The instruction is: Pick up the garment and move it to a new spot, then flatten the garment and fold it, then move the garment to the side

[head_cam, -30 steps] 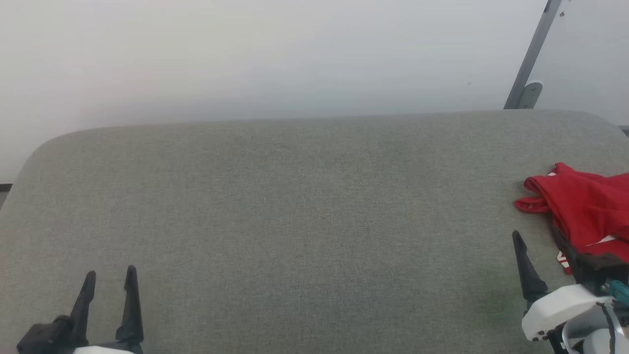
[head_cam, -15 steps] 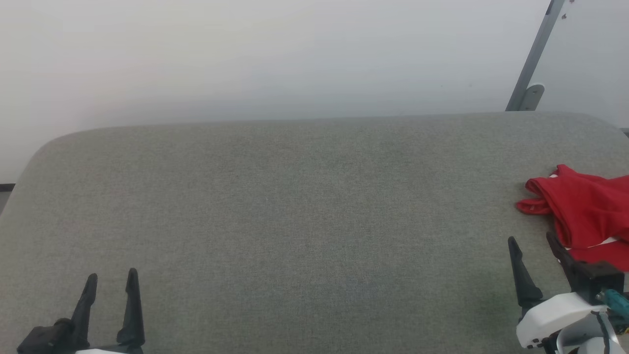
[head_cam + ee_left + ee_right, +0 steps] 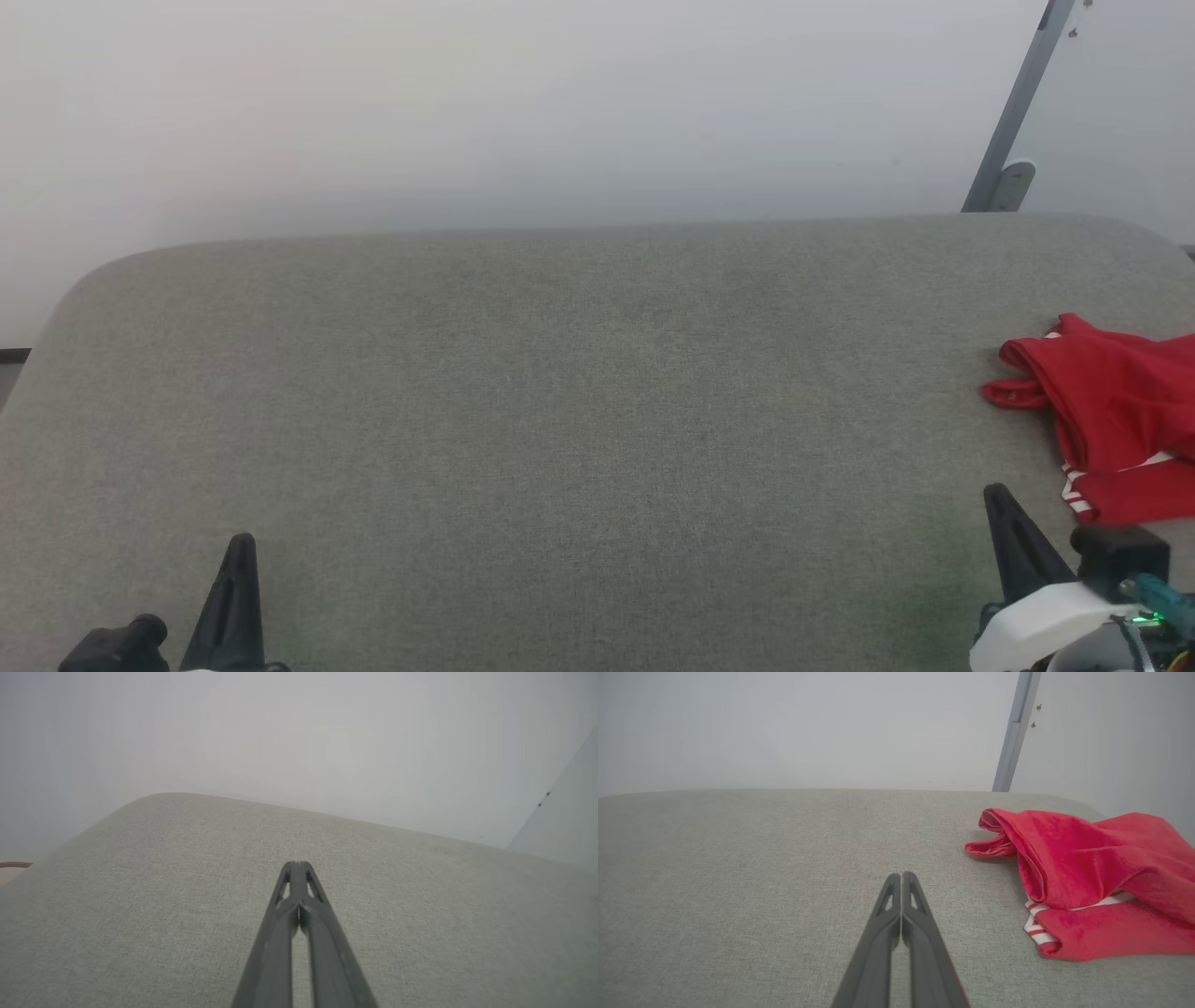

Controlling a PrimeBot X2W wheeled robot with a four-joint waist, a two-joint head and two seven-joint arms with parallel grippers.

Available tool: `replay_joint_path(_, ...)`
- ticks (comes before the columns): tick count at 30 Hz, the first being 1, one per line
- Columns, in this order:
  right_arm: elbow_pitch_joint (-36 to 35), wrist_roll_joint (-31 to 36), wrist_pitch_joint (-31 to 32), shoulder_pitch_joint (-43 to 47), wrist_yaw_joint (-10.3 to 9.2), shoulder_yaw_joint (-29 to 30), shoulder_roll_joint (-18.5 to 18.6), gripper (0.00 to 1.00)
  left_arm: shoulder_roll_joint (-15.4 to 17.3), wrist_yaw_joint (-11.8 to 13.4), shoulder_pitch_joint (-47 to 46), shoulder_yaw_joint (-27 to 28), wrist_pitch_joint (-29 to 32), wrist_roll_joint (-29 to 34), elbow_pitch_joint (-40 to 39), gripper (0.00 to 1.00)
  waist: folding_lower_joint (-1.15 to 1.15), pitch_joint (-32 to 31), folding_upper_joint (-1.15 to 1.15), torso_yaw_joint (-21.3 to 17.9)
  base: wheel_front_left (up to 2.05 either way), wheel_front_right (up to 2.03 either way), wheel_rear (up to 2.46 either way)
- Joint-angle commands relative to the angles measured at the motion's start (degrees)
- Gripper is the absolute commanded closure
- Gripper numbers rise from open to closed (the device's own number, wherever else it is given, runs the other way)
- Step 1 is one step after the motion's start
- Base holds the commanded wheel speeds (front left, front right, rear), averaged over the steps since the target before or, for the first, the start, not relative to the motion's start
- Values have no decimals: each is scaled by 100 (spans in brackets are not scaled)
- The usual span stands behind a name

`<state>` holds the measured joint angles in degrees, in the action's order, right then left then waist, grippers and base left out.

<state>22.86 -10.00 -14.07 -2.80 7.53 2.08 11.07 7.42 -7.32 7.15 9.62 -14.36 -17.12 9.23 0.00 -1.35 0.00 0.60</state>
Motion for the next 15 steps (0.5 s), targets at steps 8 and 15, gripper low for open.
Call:
replay_joint_path(8, -180, -1097, 275, -163, -1, 100, -60, 100, -6, -2, -216, -11, 273, -994, -5, 100, 0, 11, 0, -4, 0, 0, 0)
replay_joint_path(15, -275, -1813, 434, -169, -1, 116, -133, 100, -50, -4, -326, -48, 446, -1645, 32, 100, 0, 20, 0, -8, 0, 0, 0)
